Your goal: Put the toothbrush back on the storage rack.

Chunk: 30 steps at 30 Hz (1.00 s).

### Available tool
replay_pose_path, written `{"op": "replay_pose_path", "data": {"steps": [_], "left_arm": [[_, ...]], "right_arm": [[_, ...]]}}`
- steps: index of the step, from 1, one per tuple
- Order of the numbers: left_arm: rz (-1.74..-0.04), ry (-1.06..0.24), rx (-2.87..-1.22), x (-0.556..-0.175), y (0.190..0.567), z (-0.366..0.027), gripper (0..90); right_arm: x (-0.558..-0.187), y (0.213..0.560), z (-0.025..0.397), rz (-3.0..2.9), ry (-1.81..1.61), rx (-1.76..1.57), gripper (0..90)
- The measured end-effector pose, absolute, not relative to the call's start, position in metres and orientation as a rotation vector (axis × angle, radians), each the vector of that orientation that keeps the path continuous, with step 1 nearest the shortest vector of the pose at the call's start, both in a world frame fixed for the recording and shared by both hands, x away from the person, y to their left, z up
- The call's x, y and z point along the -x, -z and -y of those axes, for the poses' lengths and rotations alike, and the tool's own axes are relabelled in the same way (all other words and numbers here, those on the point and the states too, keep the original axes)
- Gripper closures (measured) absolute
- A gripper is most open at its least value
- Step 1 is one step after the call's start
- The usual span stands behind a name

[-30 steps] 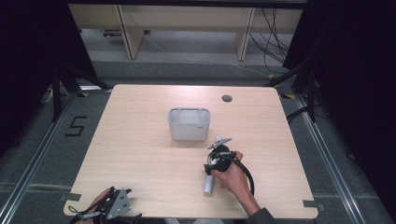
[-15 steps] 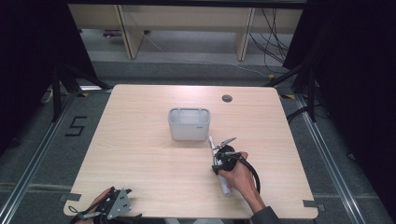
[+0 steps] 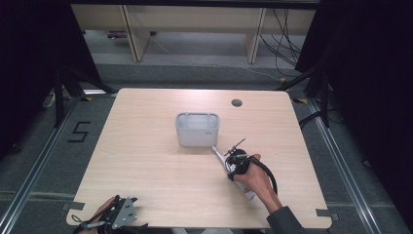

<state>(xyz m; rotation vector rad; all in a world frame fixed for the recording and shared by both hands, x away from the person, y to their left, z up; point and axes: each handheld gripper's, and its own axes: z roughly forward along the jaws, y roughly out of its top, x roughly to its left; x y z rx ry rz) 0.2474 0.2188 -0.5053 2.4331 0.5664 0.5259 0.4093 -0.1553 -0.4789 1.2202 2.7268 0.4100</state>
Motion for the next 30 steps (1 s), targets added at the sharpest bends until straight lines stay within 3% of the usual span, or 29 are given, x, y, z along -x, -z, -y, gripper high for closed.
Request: {"op": "replay_pose_path", "data": {"steps": [30], "left_arm": [[-0.561, -0.521, -2.429, -0.247, 0.505, -0.219, 15.6]], "right_arm": [[-0.437, 0.473, 0.141, -2.919, -0.07, -1.086, 66.4]]}}
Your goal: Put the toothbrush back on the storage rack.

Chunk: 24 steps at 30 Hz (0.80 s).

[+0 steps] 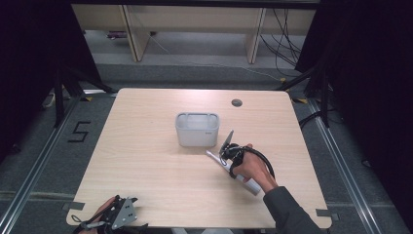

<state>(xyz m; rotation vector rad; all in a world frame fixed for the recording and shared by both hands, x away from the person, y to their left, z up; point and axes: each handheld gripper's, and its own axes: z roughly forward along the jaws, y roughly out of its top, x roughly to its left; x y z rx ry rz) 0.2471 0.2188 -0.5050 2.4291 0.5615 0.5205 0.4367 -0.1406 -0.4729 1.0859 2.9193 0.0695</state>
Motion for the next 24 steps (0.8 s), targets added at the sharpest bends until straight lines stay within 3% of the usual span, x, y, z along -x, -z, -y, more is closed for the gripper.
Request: {"op": "replay_pose_path", "data": {"steps": [9, 24], "left_arm": [[-0.559, -0.511, -2.457, -0.248, 0.504, -0.22, 15.6], [-0.557, -0.526, -2.452, -0.249, 0.504, -0.221, 15.6]], "right_arm": [[-0.417, 0.452, 0.162, -2.918, -0.199, -0.965, 66.5], [-0.394, 0.412, 0.191, -2.695, -0.762, -1.038, 66.5]]}}
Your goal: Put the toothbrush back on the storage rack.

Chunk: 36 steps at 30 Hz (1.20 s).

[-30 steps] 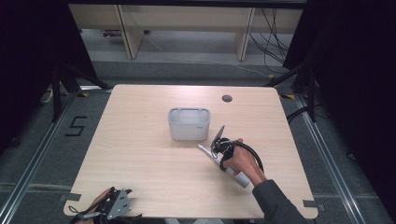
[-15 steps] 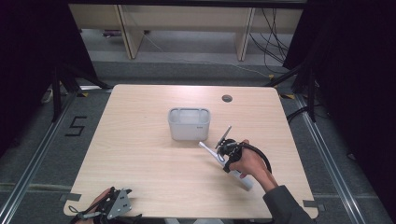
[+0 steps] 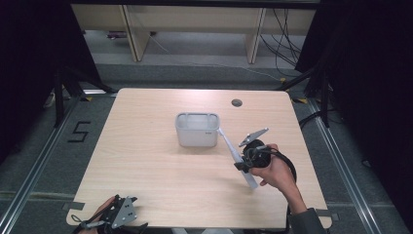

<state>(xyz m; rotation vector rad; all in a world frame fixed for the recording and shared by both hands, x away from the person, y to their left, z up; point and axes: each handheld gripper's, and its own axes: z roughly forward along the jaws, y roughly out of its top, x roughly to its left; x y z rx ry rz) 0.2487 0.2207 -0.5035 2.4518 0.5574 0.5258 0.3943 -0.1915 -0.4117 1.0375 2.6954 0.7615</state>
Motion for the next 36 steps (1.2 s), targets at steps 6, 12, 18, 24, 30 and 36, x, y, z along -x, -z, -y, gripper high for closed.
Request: {"op": "replay_pose_path", "data": {"steps": [6, 12, 18, 24, 30, 36], "left_arm": [[-0.556, -0.524, -2.452, -0.249, 0.503, -0.221, 15.6], [-0.574, -0.544, -2.417, -0.249, 0.504, -0.22, 15.5], [-0.571, -0.552, -2.413, -0.248, 0.503, -0.22, 15.6], [-0.574, -0.527, -2.402, -0.248, 0.503, -0.22, 15.6], [-0.561, -0.538, -2.41, -0.248, 0.503, -0.22, 15.5], [-0.579, -0.519, -2.4, -0.248, 0.503, -0.22, 15.5]], "right_arm": [[-0.396, 0.408, 0.19, -2.627, -0.899, -1.033, 66.5], [-0.401, 0.407, 0.187, -2.57, -1.003, -0.919, 66.5], [-0.402, 0.405, 0.184, -2.496, -1.059, -0.936, 66.5], [-0.403, 0.401, 0.189, -2.458, -1.113, -0.949, 66.5], [-0.405, 0.399, 0.192, -2.413, -1.174, -0.937, 66.5], [-0.413, 0.395, 0.189, -2.315, -1.22, -0.931, 66.5]]}}
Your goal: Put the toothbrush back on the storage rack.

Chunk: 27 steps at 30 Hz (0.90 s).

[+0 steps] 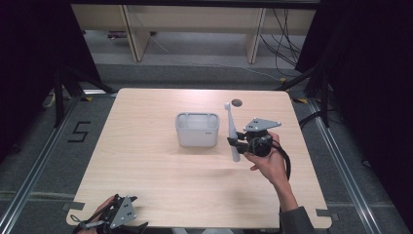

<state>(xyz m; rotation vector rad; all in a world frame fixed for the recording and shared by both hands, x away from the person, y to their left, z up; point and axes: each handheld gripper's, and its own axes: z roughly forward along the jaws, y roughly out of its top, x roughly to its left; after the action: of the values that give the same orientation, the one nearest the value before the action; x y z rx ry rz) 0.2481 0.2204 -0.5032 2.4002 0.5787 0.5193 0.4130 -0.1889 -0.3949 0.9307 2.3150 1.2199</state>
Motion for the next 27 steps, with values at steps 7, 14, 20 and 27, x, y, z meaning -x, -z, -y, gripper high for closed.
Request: {"op": "replay_pose_path", "data": {"steps": [7, 14, 20, 27], "left_arm": [[-0.572, -0.523, -2.4, -0.248, 0.503, -0.22, 15.5], [-0.589, -0.52, -2.397, -0.248, 0.504, -0.22, 15.5], [-0.588, -0.521, -2.4, -0.248, 0.503, -0.22, 15.6], [-0.578, -0.531, -2.403, -0.249, 0.503, -0.221, 15.6]], "right_arm": [[-0.424, 0.398, 0.186, -2.3, -1.238, -0.945, 66.5], [-0.431, 0.394, 0.185, -2.249, -1.28, -0.95, 66.4], [-0.432, 0.389, 0.181, -2.241, -1.312, -0.97, 66.5], [-0.439, 0.385, 0.178, -2.215, -1.326, -0.94, 66.5]]}}
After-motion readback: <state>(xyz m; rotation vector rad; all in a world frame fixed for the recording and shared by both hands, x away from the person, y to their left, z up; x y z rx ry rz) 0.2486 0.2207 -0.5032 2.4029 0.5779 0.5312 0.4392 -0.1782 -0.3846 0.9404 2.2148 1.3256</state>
